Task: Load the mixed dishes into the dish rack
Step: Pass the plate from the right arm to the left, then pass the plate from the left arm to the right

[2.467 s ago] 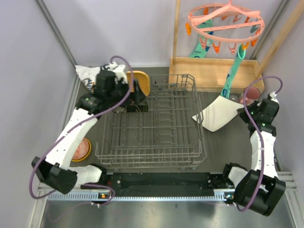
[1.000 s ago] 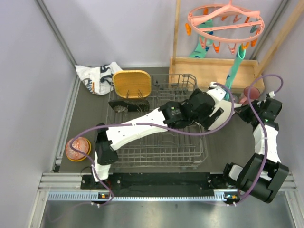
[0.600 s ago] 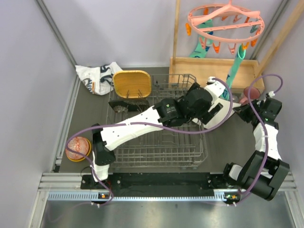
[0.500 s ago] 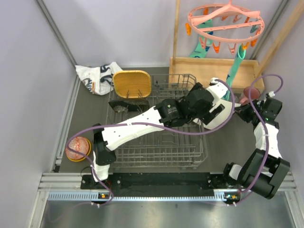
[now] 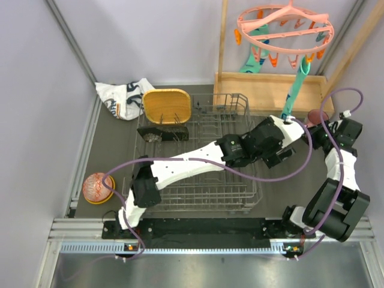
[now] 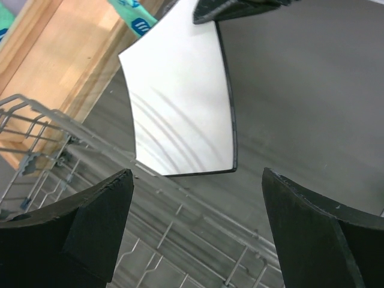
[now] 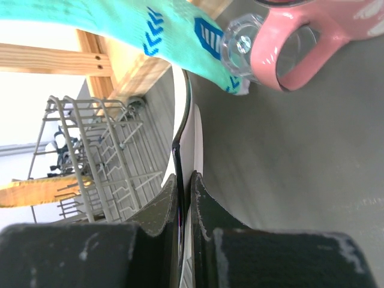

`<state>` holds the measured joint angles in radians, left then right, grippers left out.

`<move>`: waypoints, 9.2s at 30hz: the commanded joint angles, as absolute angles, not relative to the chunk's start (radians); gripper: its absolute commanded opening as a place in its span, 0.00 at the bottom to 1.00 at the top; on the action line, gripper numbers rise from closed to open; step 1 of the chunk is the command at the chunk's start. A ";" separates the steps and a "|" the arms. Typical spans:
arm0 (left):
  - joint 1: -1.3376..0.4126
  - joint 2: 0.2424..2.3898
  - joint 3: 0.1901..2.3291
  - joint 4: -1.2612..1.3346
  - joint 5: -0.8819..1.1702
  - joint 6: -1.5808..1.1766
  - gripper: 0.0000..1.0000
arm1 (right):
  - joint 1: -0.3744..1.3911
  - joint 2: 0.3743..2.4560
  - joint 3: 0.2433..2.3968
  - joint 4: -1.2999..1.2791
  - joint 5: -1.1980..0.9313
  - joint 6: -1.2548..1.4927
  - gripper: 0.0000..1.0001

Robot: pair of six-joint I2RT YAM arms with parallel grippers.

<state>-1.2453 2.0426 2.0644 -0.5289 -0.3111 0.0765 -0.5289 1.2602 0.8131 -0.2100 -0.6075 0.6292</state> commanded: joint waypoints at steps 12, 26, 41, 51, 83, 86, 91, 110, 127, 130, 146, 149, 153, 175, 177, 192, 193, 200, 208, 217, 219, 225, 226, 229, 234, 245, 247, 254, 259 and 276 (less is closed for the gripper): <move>-1.293 2.149 2.092 -0.413 -0.324 0.146 0.93 | -0.538 1.269 0.908 -0.080 -0.799 0.730 0.00; -1.305 2.232 2.039 -0.328 -0.463 0.271 0.93 | -0.540 1.278 0.905 -0.068 -0.813 0.745 0.00; -1.305 2.287 2.023 -0.284 -0.514 0.341 0.62 | -0.541 1.293 0.907 -0.057 -0.821 0.755 0.00; -1.305 2.299 2.019 -0.304 -0.482 0.324 0.51 | -0.541 1.301 0.905 -0.052 -0.824 0.756 0.00; -1.305 2.313 2.026 -0.311 -0.482 0.314 0.00 | -0.541 1.321 0.910 -0.051 -0.830 0.755 0.00; -1.305 2.313 2.026 -0.311 -0.482 0.314 0.00 | -0.541 1.322 0.910 -0.052 -0.831 0.753 0.00; -1.305 2.309 2.025 -0.311 -0.479 0.316 0.00 | -0.541 1.335 0.916 -0.069 -0.834 0.752 0.00; -1.307 2.287 2.006 -0.298 -0.442 0.313 0.00 | -0.541 1.379 0.951 -0.158 -0.807 0.698 0.00; -1.305 2.302 2.020 -0.314 -0.446 0.305 0.00 | -0.541 1.422 0.956 -0.179 -0.824 0.690 0.31; -1.304 2.316 2.048 -0.333 -0.460 0.305 0.00 | -0.541 1.442 0.966 -0.198 -0.830 0.689 0.38; -1.304 2.319 2.089 -0.354 -0.468 0.311 0.00 | -0.500 1.506 0.971 -0.239 -0.802 0.669 0.48; -1.305 2.312 2.089 -0.354 -0.471 0.313 0.00 | -0.491 1.528 0.968 -0.241 -0.798 0.663 0.48; -1.305 2.306 2.089 -0.359 -0.477 0.314 0.00 | -0.485 1.563 0.982 -0.245 -0.799 0.650 0.48; -1.312 2.283 2.091 -0.362 -0.505 0.331 0.00 | -0.422 1.678 1.049 -0.359 -0.753 0.569 0.39; -1.312 2.283 2.091 -0.359 -0.505 0.331 0.00 | -0.422 1.683 1.046 -0.360 -0.755 0.565 0.32; -1.313 2.281 2.088 -0.360 -0.518 0.333 0.00 | -0.420 1.672 1.049 -0.359 -0.773 0.560 0.00; -1.313 2.281 2.088 -0.362 -0.520 0.333 0.00 | -0.420 1.669 1.049 -0.359 -0.772 0.558 0.00; -1.313 2.276 2.089 -0.368 -0.520 0.318 0.56 | -0.420 1.648 1.058 -0.361 -0.770 0.560 0.00; -1.313 2.234 2.094 -0.388 -0.520 0.276 0.98 | -0.420 1.637 1.091 -0.394 -0.773 0.534 0.00; -1.313 2.090 2.102 -0.414 -0.476 0.204 0.98 | -0.422 1.625 1.092 -0.390 -0.767 0.531 0.00; -1.313 2.066 2.092 -0.431 -0.482 0.187 0.98 | -0.422 1.628 1.089 -0.390 -0.765 0.531 0.00; -1.313 1.977 2.034 -0.416 -0.532 0.184 0.98 | -0.422 1.634 1.086 -0.377 -0.770 0.535 0.00; -1.313 1.968 2.033 -0.416 -0.540 0.186 0.98 | -0.422 1.634 1.086 -0.377 -0.770 0.537 0.00; -1.313 1.956 2.036 -0.416 -0.560 0.189 0.98 | -0.420 1.634 1.085 -0.376 -0.772 0.537 0.00; -1.312 1.901 2.089 -0.422 -0.595 0.161 0.98 | -0.420 1.611 1.080 -0.365 -0.755 0.535 0.00; -1.241 1.510 1.910 -0.442 -0.646 -0.037 0.99 | -0.420 1.399 1.150 -0.373 -0.654 0.477 0.00; -1.217 1.450 1.890 -0.466 -0.653 -0.057 0.99 | -0.420 1.378 1.176 -0.385 -0.647 0.448 0.00; -1.198 1.329 1.836 -0.495 -0.716 -0.067 0.99 | -0.420 1.284 1.218 -0.406 -0.586 0.387 0.00; -1.195 1.307 1.829 -0.515 -0.741 -0.074 0.99 | -0.420 1.206 1.250 -0.443 -0.500 0.310 0.00; -1.192 1.255 1.853 -0.534 -0.782 -0.068 0.99 | -0.422 0.983 1.325 -0.436 -0.505 0.330 0.00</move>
